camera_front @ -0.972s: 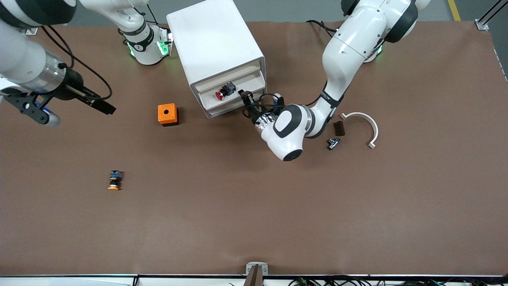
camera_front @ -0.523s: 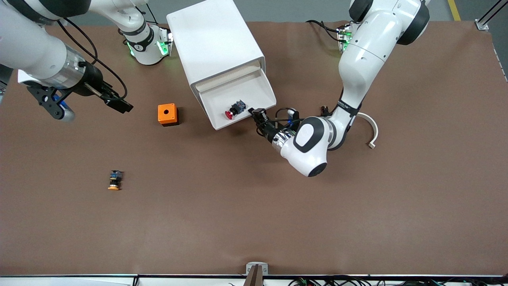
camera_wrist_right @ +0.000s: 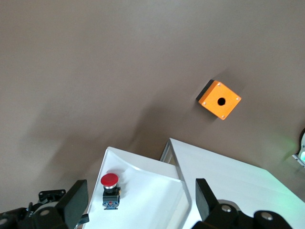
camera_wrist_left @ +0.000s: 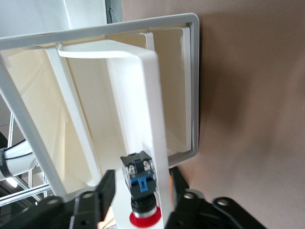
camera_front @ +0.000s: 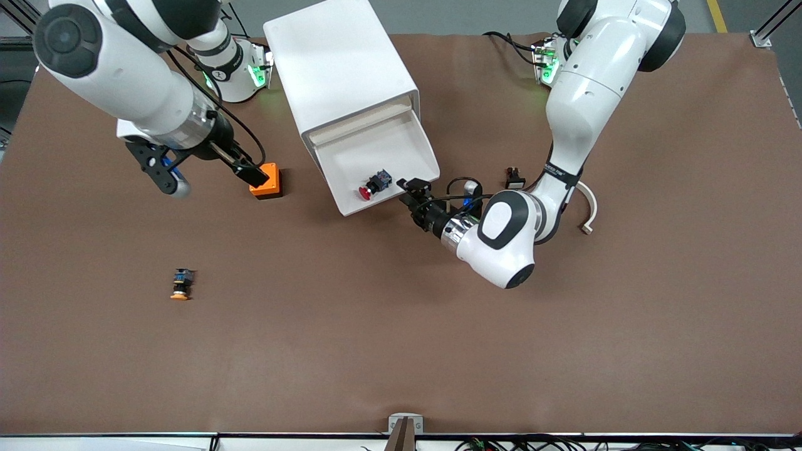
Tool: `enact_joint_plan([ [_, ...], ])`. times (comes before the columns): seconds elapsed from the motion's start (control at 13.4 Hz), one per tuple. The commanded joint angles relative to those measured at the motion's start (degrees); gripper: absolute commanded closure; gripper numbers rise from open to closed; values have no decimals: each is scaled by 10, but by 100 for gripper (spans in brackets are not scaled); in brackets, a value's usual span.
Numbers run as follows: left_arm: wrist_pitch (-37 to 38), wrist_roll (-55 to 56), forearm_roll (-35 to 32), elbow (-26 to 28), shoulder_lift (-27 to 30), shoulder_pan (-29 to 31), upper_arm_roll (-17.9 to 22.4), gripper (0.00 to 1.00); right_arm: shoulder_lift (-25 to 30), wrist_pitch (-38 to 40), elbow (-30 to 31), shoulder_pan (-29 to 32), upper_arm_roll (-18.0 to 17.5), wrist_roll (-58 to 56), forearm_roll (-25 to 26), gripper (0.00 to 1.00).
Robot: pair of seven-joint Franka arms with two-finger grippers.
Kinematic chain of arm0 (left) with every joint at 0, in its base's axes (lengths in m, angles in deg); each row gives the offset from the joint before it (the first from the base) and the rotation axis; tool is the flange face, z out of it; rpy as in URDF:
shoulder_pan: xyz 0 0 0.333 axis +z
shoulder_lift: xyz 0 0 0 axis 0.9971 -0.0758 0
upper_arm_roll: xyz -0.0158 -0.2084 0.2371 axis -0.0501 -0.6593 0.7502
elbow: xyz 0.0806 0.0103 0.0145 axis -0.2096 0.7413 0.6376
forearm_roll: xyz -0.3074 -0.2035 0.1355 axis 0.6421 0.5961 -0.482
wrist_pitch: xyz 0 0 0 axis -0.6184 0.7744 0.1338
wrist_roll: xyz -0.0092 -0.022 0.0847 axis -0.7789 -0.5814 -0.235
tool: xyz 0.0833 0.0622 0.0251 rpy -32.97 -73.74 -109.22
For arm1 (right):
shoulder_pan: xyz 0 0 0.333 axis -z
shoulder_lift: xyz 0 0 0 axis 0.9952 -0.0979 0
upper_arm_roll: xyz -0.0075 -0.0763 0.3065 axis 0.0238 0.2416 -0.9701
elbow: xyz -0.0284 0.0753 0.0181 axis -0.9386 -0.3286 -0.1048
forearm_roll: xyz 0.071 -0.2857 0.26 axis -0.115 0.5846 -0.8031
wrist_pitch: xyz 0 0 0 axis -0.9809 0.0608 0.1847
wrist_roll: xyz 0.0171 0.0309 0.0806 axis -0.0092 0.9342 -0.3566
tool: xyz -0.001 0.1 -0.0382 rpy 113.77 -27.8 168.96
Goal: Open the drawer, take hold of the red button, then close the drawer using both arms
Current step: 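Release the drawer with the left gripper while the right gripper reaches in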
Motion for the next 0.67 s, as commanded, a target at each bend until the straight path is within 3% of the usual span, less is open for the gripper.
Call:
enact_joint_plan([
  [0.0, 6, -6, 4, -2, 10, 27, -4, 3, -25, -23, -1, -36, 5, 56, -10, 1],
  [0.37, 12, -64, -90, -7, 30, 82, -6, 1, -49, -109, 45, -120, 6, 145, -8, 1],
  [0.6, 15, -108, -193, -28, 40, 109, -6, 1, -58, -175, 81, -163, 6, 180, -2, 1],
])
